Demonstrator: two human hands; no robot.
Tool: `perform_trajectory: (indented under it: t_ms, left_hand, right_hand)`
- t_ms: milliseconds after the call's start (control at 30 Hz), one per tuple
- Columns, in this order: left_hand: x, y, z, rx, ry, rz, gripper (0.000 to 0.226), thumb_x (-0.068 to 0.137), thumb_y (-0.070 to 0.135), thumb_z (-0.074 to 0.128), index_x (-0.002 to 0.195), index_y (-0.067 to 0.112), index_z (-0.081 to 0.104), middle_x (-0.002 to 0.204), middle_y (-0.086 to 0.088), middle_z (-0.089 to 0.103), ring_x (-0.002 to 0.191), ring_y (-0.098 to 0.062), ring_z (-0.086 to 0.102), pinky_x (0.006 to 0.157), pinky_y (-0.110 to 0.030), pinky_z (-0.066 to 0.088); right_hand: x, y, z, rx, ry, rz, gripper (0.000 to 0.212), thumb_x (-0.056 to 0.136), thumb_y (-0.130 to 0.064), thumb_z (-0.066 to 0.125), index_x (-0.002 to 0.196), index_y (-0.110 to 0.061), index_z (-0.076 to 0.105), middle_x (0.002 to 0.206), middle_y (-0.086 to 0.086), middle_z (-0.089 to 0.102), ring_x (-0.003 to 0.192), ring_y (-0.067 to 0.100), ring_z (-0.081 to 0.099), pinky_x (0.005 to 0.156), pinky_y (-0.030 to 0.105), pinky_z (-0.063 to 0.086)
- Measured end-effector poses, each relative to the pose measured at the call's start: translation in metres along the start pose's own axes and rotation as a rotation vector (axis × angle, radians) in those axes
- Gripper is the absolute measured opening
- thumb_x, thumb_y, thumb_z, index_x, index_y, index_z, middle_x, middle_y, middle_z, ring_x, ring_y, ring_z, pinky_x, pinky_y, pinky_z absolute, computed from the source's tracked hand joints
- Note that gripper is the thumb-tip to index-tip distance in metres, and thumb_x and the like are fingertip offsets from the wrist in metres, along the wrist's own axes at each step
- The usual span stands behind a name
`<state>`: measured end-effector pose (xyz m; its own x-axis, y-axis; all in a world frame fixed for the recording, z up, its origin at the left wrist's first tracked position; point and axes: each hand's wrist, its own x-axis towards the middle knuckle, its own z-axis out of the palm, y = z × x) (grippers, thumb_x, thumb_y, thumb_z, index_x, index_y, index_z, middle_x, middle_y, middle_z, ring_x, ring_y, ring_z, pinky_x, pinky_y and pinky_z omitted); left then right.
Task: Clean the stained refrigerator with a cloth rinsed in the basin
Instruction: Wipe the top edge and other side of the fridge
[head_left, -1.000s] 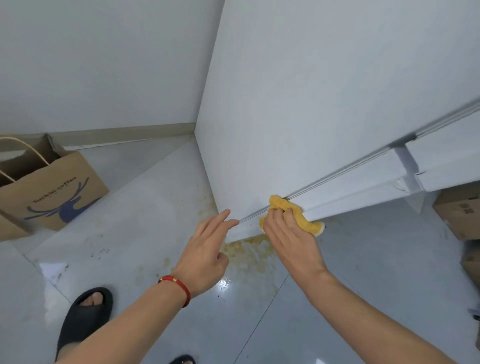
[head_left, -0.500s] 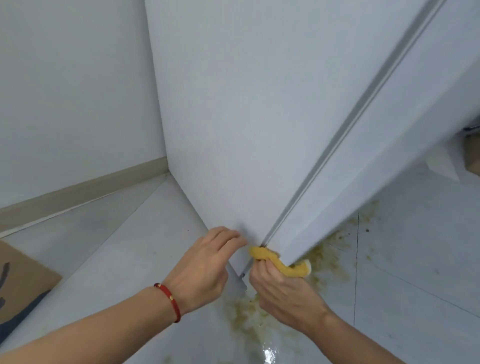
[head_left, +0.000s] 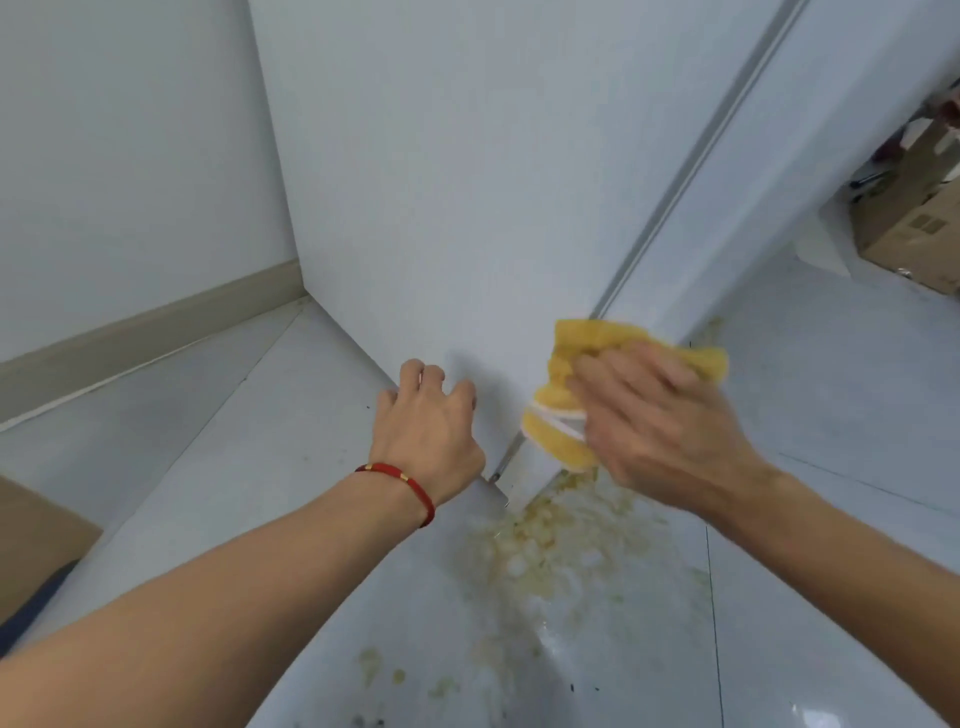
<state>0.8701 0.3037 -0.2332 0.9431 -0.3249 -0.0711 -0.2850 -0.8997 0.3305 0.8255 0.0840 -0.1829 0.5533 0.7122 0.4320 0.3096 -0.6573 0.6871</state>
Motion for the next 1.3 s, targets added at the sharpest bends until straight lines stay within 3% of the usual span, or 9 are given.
perform_trajectory:
  t_ms: [133,267,400,533,733,900,1033,1200,1300]
  left_hand:
    - [-0.002,-0.01,-0.007,-0.027,-0.078,-0.099,0.038,0.083,0.014,0.048,0.119,0.019,0.058,0.125,-0.008,0.053,0.127,-0.03,0.033,0.093,-0.039,0.037]
    - [-0.018,-0.021,-0.023,-0.049,-0.157,-0.169,0.035,0.086,0.016,0.049,0.119,0.019,0.058,0.115,-0.009,0.054,0.124,-0.03,0.033,0.088,-0.037,0.035]
    - [-0.032,-0.04,-0.036,-0.037,-0.172,-0.223,0.033,0.089,0.022,0.052,0.122,0.023,0.056,0.11,-0.007,0.053,0.124,-0.029,0.033,0.088,-0.037,0.035]
    - [-0.035,-0.048,-0.045,-0.065,-0.156,-0.247,0.03,0.09,0.025,0.053,0.119,0.024,0.057,0.101,-0.005,0.056,0.122,-0.029,0.035,0.096,-0.04,0.041]
    - [-0.042,-0.058,-0.051,-0.064,-0.121,-0.242,0.029,0.089,0.026,0.054,0.118,0.025,0.056,0.089,-0.002,0.058,0.11,-0.025,0.032,0.098,-0.042,0.042]
    - [-0.051,-0.057,-0.059,-0.074,-0.125,-0.244,0.033,0.09,0.025,0.053,0.123,0.024,0.056,0.092,-0.003,0.062,0.119,-0.028,0.032,0.094,-0.043,0.045]
    - [-0.061,-0.057,-0.065,-0.067,-0.134,-0.194,0.034,0.09,0.026,0.053,0.124,0.025,0.055,0.092,-0.002,0.062,0.123,-0.028,0.032,0.091,-0.04,0.044]
    - [-0.054,-0.057,-0.069,-0.125,-0.122,-0.212,0.033,0.091,0.023,0.052,0.123,0.024,0.056,0.114,-0.005,0.063,0.126,-0.028,0.036,0.09,-0.038,0.044]
    - [-0.048,-0.042,-0.059,-0.151,-0.152,-0.141,0.033,0.09,0.02,0.052,0.123,0.024,0.056,0.101,-0.003,0.061,0.124,-0.027,0.041,0.091,-0.042,0.049]
  right_hand:
    - [0.035,0.021,-0.011,-0.086,0.204,0.253,0.03,0.098,-0.011,0.053,0.121,-0.005,0.073,0.128,0.008,0.072,0.116,0.028,0.07,0.112,0.043,0.035]
    - [0.017,-0.032,0.024,-0.223,0.063,0.313,0.045,0.1,-0.021,0.053,0.143,-0.01,0.06,0.154,0.005,0.054,0.139,0.021,0.055,0.122,0.043,0.021]
    - [-0.04,-0.103,0.071,-0.23,-0.191,0.125,0.05,0.106,-0.026,0.046,0.15,-0.003,0.051,0.16,0.009,0.046,0.144,0.021,0.048,0.123,0.042,0.022]
    - [-0.068,-0.15,0.109,-0.179,-0.453,-0.107,0.04,0.098,-0.01,0.04,0.128,-0.003,0.067,0.142,0.014,0.055,0.133,0.031,0.048,0.116,0.049,0.019]
    - [-0.067,-0.18,0.119,-0.127,-0.748,-0.344,0.031,0.1,-0.019,0.048,0.121,-0.009,0.069,0.123,0.017,0.053,0.125,0.04,0.041,0.107,0.063,0.019]
    - [-0.044,-0.173,0.1,0.043,-0.849,-0.444,0.025,0.101,-0.019,0.052,0.111,-0.019,0.075,0.121,0.006,0.057,0.119,0.033,0.046,0.105,0.051,0.03]
    - [-0.049,-0.133,0.08,0.148,-0.58,-0.331,0.031,0.086,-0.003,0.049,0.077,-0.013,0.076,0.09,0.006,0.066,0.093,0.031,0.061,0.092,0.045,0.034]
    - [-0.048,-0.078,0.048,0.048,-0.255,0.001,0.036,0.105,0.003,0.035,0.109,-0.006,0.07,0.115,0.012,0.067,0.116,0.034,0.063,0.122,0.044,0.03]
    - [-0.055,-0.084,0.053,-0.016,-0.216,0.068,0.033,0.103,-0.003,0.042,0.12,-0.01,0.068,0.127,0.009,0.066,0.127,0.029,0.06,0.127,0.043,0.023]
